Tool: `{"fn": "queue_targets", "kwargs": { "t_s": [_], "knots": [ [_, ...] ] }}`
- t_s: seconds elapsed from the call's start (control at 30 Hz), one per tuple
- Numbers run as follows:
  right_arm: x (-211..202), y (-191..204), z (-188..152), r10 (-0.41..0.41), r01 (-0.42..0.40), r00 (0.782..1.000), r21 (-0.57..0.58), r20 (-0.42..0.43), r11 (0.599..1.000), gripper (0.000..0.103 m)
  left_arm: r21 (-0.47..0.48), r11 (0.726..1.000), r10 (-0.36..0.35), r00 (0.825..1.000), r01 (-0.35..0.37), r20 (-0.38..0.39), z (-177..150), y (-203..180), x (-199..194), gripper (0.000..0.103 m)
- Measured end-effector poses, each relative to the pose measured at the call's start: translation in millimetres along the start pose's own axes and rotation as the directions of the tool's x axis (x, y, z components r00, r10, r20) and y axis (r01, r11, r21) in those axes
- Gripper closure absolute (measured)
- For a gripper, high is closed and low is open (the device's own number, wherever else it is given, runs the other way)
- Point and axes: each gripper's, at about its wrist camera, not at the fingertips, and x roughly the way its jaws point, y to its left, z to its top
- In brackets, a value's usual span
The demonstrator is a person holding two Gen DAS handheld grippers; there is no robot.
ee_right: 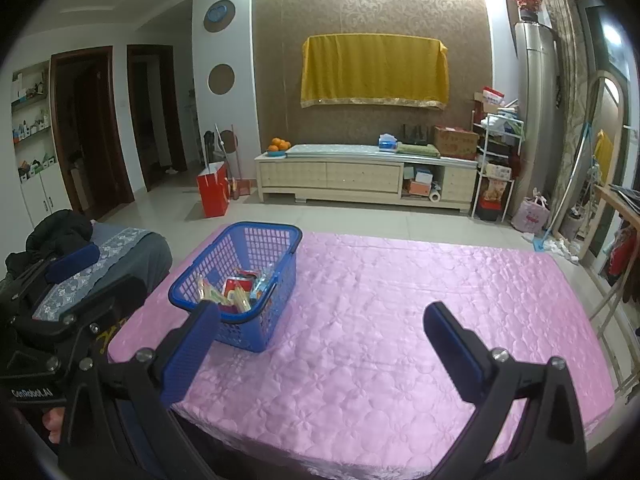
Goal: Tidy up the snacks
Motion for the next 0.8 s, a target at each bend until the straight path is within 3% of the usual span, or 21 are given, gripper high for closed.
{"fn": "queue_targets", "kwargs": {
  "t_s": [0.8],
  "knots": [
    [-2.0,1.0,-0.6,0.000,0.000,1.000,0.002,-0.002,1.000,0.000,0.002,1.000,-0.005,1.000,0.005,0.000,-1.8,2.1,1.2,0.000]
  ]
}}
